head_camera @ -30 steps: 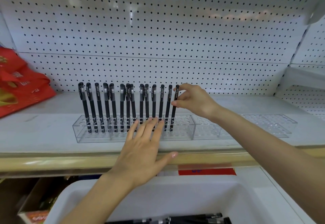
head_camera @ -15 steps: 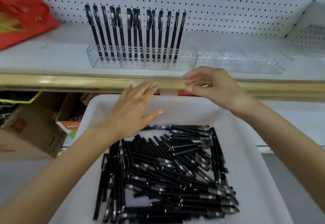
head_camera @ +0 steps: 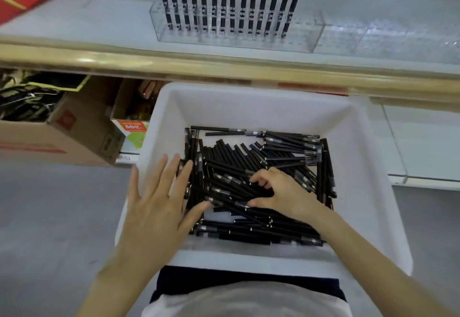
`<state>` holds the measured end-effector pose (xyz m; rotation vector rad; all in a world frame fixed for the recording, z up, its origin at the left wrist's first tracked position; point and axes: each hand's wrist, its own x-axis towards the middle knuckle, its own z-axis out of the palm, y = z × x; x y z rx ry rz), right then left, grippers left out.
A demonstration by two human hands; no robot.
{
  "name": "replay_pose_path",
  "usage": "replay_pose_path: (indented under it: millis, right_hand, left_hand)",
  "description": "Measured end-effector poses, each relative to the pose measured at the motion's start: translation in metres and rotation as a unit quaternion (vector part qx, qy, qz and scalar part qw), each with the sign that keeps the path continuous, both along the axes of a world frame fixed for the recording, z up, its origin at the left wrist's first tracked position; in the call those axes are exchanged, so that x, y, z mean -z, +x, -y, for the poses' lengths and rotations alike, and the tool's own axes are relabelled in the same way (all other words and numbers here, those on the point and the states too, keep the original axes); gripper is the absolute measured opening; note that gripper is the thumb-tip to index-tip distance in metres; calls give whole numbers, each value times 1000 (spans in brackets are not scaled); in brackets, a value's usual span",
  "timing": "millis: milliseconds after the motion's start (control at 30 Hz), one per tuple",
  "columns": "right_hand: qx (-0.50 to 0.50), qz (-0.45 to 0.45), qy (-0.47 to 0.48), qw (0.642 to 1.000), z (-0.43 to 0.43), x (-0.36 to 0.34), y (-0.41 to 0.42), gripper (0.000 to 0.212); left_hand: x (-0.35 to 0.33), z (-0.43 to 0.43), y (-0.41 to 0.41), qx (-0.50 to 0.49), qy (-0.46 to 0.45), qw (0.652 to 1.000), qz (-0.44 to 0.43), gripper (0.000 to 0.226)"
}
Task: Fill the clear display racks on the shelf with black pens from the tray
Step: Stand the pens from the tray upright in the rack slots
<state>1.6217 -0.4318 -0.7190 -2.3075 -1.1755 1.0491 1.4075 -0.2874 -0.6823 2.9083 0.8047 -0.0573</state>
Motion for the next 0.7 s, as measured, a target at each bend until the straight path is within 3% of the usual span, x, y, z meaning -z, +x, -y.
replay_pose_path:
  millis: [433, 700]
  right_hand:
    - [0, 45, -15, 999, -14, 12, 3, 29]
    - [109, -39, 37, 993, -11, 7, 11, 14]
  left_hand:
    - [16, -14, -4, -39, -10, 999, -14, 72]
    - [8, -13, 3, -40, 1, 999, -13, 69]
